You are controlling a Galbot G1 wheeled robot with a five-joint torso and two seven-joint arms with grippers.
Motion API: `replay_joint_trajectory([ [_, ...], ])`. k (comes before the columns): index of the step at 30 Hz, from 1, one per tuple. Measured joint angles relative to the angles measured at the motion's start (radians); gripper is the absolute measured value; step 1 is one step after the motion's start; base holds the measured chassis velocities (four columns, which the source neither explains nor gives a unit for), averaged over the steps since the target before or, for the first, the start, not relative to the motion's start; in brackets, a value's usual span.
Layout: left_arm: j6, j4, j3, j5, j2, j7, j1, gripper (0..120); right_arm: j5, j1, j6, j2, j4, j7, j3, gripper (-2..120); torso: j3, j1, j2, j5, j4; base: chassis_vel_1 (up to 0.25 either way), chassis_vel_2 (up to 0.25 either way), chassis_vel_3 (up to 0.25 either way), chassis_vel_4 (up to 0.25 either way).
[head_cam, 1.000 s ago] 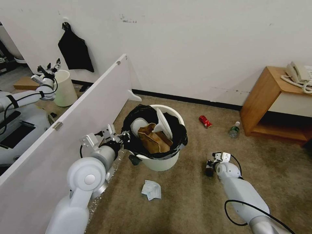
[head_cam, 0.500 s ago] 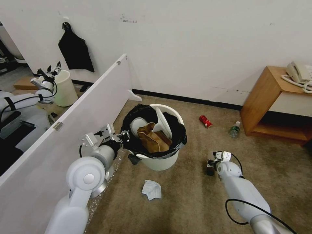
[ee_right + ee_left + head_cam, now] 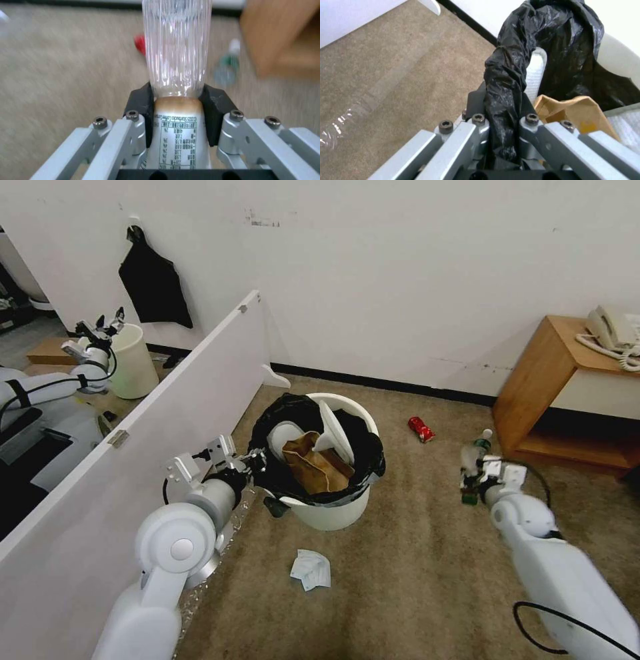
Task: Pick up the trash bin, then pick up the garbage from the floor and place it into the trash bin.
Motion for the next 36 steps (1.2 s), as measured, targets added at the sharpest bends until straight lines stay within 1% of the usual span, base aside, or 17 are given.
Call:
replay_joint_trajectory([
  [1, 0.000, 0.000, 0.000, 0.000, 0.000, 0.000, 0.000, 4, 0.000, 0.000, 0.000, 0.000, 0.000, 0.000, 0.000, 27, 0.000, 0.000, 0.000, 0.0000, 0.0000, 0.000, 0.000, 0.000, 0.000],
  [2, 0.000, 0.000, 0.000, 0.000, 0.000, 0.000, -0.001, 4, -0.002, -0.007, 0.016, -0.010, 0.045, -0.001, 0.007, 27, 0.000, 0.000, 0.000, 0.0000, 0.0000, 0.000, 0.000, 0.000, 0.000],
  [3, 0.001, 0.000, 0.001, -0.004, 0.000, -0.003, -0.005, 4, -0.010, -0.014, 0.064, -0.022, 0.107, -0.004, 0.011, 27, 0.000, 0.000, 0.000, -0.0004, 0.0001, 0.000, 0.000, 0.000, 0.000],
  [4, 0.001, 0.000, 0.001, -0.004, 0.000, -0.003, -0.005, 4, -0.010, -0.014, 0.064, -0.022, 0.107, -0.004, 0.011, 27, 0.000, 0.000, 0.000, -0.0004, 0.0001, 0.000, 0.000, 0.000, 0.000],
  [5, 0.002, 0.000, 0.002, -0.010, 0.000, -0.008, -0.008, 4, -0.015, -0.015, 0.090, -0.026, 0.135, -0.009, 0.011, 27, 0.000, 0.000, 0.000, -0.0002, 0.0002, 0.000, 0.000, 0.000, 0.000],
  [6, 0.005, 0.000, 0.002, -0.031, 0.000, -0.023, -0.015, 4, -0.020, -0.017, 0.147, -0.034, 0.199, -0.030, 0.009, 27, 0.000, 0.000, 0.000, -0.0003, 0.0002, 0.000, 0.000, 0.000, 0.000],
  [7, 0.005, 0.000, 0.002, -0.031, 0.000, -0.023, -0.015, 4, -0.020, -0.017, 0.147, -0.034, 0.199, -0.030, 0.009, 27, 0.000, 0.000, 0.000, -0.0003, 0.0002, 0.000, 0.000, 0.000, 0.000],
  [8, 0.007, 0.002, 0.004, -0.039, 0.000, -0.029, -0.020, 4, -0.018, -0.017, 0.187, -0.037, 0.250, -0.047, 0.004, 27, 0.000, 0.000, 0.000, -0.0005, 0.0002, 0.000, 0.000, 0.000, 0.000],
  [9, 0.007, 0.002, 0.004, -0.039, 0.000, -0.029, -0.020, 4, -0.018, -0.017, 0.187, -0.037, 0.250, -0.047, 0.004, 27, 0.000, 0.000, 0.000, -0.0005, 0.0002, 0.000, 0.000, 0.000, 0.000],
  [11, 0.008, 0.008, 0.007, -0.042, 0.001, -0.032, -0.026, 4, -0.012, -0.015, 0.231, -0.037, 0.315, -0.077, -0.003, 27, 0.000, 0.000, 0.000, -0.0003, 0.0003, 0.000, 0.000, 0.000, 0.000],
  [12, 0.008, 0.012, 0.009, -0.044, 0.001, -0.032, -0.030, 4, -0.005, -0.013, 0.264, -0.041, 0.356, -0.110, -0.009, 27, 0.000, 0.000, 0.000, -0.0005, 0.0005, 0.000, 0.000, 0.000, 0.000],
  [15, 0.008, 0.016, 0.010, -0.045, 0.001, -0.033, -0.034, 4, -0.001, -0.013, 0.294, -0.045, 0.382, -0.145, -0.014, 27, 0.000, 0.000, 0.000, -0.0004, 0.0003, 0.000, 0.000, 0.000, 0.000],
  [17, 0.013, 0.019, 0.012, -0.054, 0.001, -0.042, -0.039, 4, 0.009, -0.014, 0.365, -0.056, 0.428, -0.230, -0.020, 27, 0.000, 0.000, 0.000, -0.0004, 0.0001, 0.000, 0.000, 0.000, 0.000],
  [19, 0.016, 0.019, 0.013, -0.060, 0.001, -0.050, -0.041, 4, 0.015, -0.015, 0.385, -0.059, 0.437, -0.253, -0.022, 27, 0.000, 0.000, 0.000, -0.0003, 0.0001, 0.000, 0.000, 0.000, 0.000],
  [21, 0.024, 0.020, 0.019, -0.074, -0.001, -0.075, -0.048, 4, 0.039, -0.018, 0.443, -0.071, 0.467, -0.327, -0.023, 27, 0.000, 0.000, 0.000, -0.0003, 0.0001, 0.000, 0.000, 0.000, 0.000],
  [27, 0.042, 0.025, 0.037, -0.098, -0.015, -0.124, -0.061, 4, 0.070, -0.027, 0.469, -0.099, 0.527, -0.385, -0.024, 27, 0.000, 0.000, 0.000, -0.0003, 0.0001, 0.000, 0.000, 0.000, 0.000],
  [36, 0.048, 0.031, 0.045, -0.131, -0.024, -0.160, -0.073, 4, 0.090, -0.049, 0.466, -0.152, 0.602, -0.415, -0.032, 27, 0.000, 0.000, 0.000, -0.0002, 0.0001, 0.000, 0.000, 0.000, 0.000],
])
